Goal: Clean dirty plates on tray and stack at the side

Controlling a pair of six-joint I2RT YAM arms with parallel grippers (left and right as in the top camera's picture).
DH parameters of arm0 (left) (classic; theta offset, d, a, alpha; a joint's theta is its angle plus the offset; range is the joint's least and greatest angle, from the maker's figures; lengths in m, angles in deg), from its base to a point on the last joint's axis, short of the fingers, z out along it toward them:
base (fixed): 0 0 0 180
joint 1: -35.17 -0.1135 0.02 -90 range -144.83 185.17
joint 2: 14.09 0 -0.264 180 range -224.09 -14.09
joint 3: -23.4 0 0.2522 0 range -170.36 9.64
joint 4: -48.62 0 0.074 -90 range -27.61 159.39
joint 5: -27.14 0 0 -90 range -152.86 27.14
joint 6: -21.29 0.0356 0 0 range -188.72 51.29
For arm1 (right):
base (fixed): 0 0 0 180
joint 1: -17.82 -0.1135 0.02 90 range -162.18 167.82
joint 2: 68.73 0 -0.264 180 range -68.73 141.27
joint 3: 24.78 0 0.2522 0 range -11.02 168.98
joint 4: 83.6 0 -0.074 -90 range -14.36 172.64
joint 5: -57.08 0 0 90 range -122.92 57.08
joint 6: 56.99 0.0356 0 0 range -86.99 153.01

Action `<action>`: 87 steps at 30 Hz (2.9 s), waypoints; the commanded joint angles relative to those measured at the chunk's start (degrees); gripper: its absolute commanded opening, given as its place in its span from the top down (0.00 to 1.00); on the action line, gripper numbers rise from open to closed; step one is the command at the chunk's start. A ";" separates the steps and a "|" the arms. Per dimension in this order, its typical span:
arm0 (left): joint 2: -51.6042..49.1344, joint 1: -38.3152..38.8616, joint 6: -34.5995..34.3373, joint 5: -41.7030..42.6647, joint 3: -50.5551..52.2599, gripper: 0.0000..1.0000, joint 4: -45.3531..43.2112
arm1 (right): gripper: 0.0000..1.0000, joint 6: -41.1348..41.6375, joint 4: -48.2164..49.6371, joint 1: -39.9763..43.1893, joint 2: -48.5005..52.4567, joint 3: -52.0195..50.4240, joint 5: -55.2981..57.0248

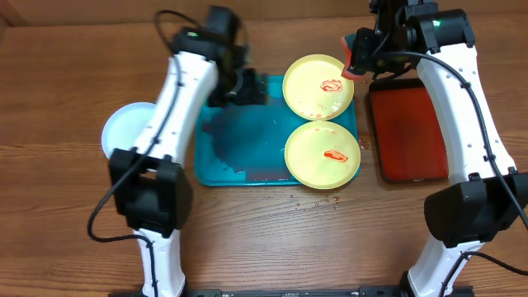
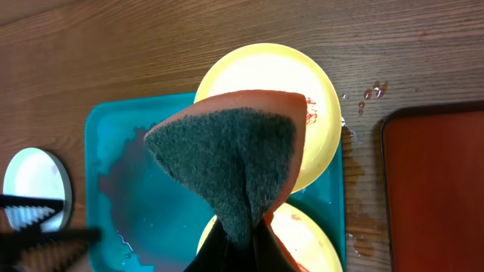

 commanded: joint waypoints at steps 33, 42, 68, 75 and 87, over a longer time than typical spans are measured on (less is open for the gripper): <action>-14.97 12.74 -0.48 2.75 3.69 0.76 0.11 | 0.96 0.02 0.24 0.13 -1.22 0.50 0.24; -15.04 12.90 -1.07 2.12 3.69 0.96 0.04 | 0.96 0.02 0.22 0.11 -1.22 0.50 0.22; -6.05 -4.00 -3.89 -8.76 9.20 0.96 2.14 | 0.96 4.81 2.03 -8.81 5.79 0.44 -0.46; -6.05 -4.74 -6.69 -10.43 15.98 0.96 -2.32 | 0.96 5.31 4.20 -14.95 9.64 0.44 -0.31; -6.05 -7.48 -8.92 -10.40 20.74 0.96 -6.62 | 0.96 9.68 6.05 -20.87 18.01 0.39 1.05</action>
